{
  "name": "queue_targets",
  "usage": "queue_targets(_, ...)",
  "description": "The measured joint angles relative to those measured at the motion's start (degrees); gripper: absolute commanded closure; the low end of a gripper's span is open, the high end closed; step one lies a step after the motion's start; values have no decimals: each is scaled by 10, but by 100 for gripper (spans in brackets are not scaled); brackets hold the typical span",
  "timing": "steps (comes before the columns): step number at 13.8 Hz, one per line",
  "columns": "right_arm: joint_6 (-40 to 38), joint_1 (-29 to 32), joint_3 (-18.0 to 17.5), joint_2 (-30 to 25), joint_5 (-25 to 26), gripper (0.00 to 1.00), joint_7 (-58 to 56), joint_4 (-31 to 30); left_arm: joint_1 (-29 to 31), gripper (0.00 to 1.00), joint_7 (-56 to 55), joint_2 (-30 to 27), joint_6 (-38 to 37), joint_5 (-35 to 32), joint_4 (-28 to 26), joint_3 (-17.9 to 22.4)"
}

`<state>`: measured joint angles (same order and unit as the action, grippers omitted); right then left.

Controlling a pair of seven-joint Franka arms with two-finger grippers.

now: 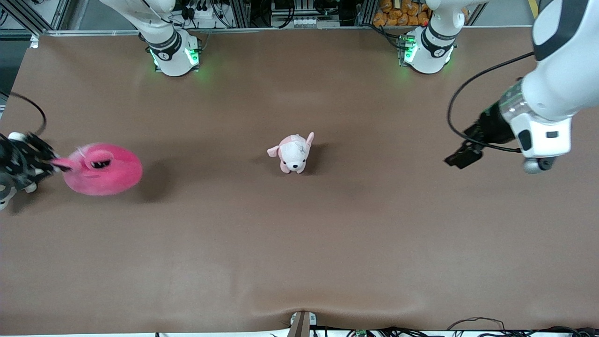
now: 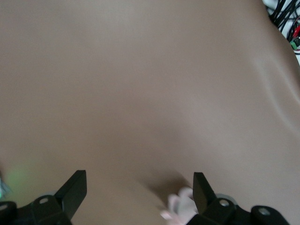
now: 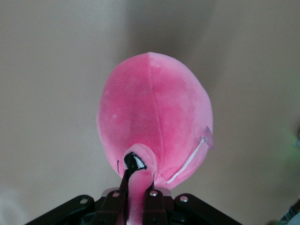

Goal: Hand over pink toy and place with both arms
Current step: 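Lower the pink plush beside the grey toy and open the right gripper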

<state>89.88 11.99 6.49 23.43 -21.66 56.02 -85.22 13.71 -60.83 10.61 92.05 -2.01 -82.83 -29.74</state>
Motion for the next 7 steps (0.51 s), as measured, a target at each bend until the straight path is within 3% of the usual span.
queue_targets(2,34,8,-1,47,-7,100,-74,-27,0,0,108,-3,-8,-32,0,0)
queue_targets(3,52,18,-1,64,-10,81,-108,-42,2,0,168,-5,-19,-42,0,2)
queue_targets(4,62,31,-1,78,-14,32,-137,-53,6,0,227,-7,-26,-48,0,5)
queue_targets(5,62,45,-1,87,-22,0,-162,-57,9,0,277,-10,-27,-54,0,11)
queue_targets(7,58,62,-1,88,-29,0,-194,-56,-15,0,359,-28,-32,-61,0,55)
